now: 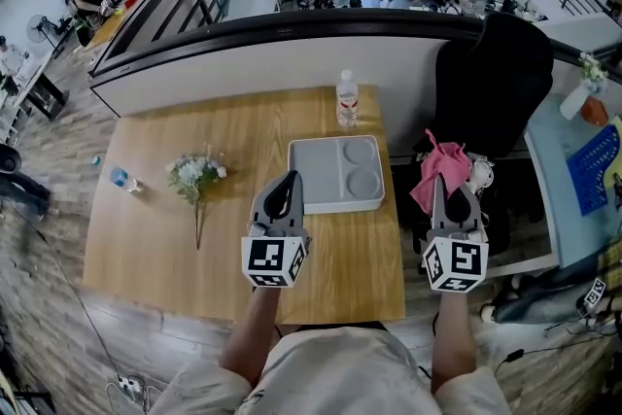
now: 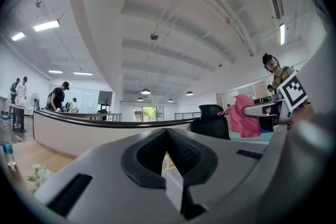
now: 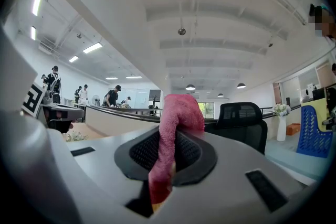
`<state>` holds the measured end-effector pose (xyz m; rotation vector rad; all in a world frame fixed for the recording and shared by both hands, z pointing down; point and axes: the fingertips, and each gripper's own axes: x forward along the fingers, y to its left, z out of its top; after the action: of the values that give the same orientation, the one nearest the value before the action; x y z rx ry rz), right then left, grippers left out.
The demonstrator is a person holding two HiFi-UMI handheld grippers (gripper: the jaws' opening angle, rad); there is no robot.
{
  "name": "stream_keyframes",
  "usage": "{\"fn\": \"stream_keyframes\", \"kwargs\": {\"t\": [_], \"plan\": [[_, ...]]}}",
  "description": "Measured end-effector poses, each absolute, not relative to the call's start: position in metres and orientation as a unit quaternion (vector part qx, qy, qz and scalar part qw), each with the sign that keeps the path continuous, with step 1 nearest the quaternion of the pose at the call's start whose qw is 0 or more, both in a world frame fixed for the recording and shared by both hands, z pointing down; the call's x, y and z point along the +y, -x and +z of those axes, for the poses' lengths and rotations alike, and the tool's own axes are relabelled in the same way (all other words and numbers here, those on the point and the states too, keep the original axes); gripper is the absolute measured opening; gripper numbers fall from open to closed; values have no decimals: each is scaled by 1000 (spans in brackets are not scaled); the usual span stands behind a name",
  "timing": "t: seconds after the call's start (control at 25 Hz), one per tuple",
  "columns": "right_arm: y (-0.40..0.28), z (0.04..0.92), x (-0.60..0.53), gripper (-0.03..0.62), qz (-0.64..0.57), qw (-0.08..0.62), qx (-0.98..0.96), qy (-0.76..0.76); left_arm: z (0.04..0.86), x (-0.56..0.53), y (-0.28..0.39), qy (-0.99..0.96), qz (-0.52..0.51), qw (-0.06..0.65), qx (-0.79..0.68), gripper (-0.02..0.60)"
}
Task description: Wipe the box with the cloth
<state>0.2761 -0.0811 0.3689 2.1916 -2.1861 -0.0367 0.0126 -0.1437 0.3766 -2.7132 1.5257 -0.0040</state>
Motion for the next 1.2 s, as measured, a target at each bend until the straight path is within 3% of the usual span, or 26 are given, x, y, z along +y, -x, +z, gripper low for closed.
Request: {"fn": "stream_keyframes", "kwargs": {"t": [1.2], "plan": [[-255,368,-90,61,-20,40,-702,-711,372,-154,10,877,10,15,480,14]]}}
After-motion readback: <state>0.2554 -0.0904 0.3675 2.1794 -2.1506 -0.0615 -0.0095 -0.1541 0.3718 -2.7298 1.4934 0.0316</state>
